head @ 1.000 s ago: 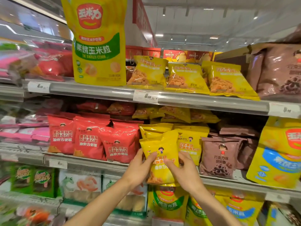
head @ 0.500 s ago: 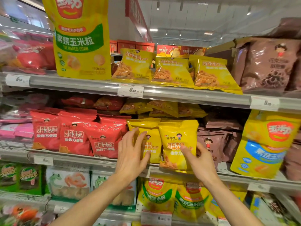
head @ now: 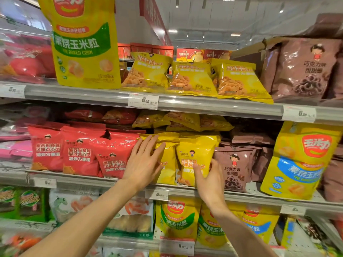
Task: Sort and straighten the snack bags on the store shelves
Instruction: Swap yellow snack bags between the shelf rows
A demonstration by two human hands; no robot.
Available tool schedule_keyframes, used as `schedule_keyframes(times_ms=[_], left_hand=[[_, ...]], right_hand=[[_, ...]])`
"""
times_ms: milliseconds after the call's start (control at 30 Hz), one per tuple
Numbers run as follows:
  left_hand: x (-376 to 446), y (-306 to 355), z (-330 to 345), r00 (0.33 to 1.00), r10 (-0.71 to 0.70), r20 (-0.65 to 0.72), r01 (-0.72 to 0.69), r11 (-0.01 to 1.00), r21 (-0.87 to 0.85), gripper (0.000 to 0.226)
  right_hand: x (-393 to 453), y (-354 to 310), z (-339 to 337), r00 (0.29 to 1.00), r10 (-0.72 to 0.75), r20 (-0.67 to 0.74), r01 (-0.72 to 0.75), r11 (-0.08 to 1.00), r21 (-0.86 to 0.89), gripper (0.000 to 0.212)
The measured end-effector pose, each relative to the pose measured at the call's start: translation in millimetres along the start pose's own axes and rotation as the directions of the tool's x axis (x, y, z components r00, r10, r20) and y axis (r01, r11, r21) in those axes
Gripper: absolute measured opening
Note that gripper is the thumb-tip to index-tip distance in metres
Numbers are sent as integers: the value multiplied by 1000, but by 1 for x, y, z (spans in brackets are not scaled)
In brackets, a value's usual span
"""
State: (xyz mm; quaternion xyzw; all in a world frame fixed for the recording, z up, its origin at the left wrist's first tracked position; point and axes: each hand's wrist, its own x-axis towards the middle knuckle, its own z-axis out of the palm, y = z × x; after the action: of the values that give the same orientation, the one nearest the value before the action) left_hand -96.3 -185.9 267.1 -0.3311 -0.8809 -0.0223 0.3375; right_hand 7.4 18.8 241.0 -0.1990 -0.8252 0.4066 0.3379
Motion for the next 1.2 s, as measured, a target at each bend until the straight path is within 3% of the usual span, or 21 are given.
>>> schedule_keyframes(times_ms=[133,233,300,333,400,600,867,1033,1200], left_hand=[[-2,0,0,1000,26,-4,-26,1000,-9,75],[-4,4,2,1000,8,-2,-8,1000,-15,75],[-4,6,4,1000,-7,7,7,1000,-26,76],[-4,7,5,1000,-11,14,12,999,-33,76],[-3,8,5,1000,-16,27,17,999,-41,77],[0,6,-6,999,-38,19,40,991,-128,68],[-4,6,-67,982,-177,-69,140,919,-367,56],[-1,-23,-121,940,-310,-142,202,841,-501,51],[13,-90,-178,878,-446,-174,245,732,-636,46]], right_hand=[[0,-4,-12,982,-186,-31,173,954,-245,75],[2,3,-23,890,-450,-77,382,825,-416,75],[5,10,-19,790,-609,78,540,627,-561,62],[7,12,-15,760,-621,190,588,535,-606,60],[10,15,-8,757,-558,339,623,463,-631,64],[15,7,-23,724,-602,335,665,484,-568,61],[23,-46,-44,715,-637,288,699,656,-283,58],[16,-110,-50,756,-563,334,632,761,-146,55],[15,-191,-47,797,-516,316,552,833,-33,31]])
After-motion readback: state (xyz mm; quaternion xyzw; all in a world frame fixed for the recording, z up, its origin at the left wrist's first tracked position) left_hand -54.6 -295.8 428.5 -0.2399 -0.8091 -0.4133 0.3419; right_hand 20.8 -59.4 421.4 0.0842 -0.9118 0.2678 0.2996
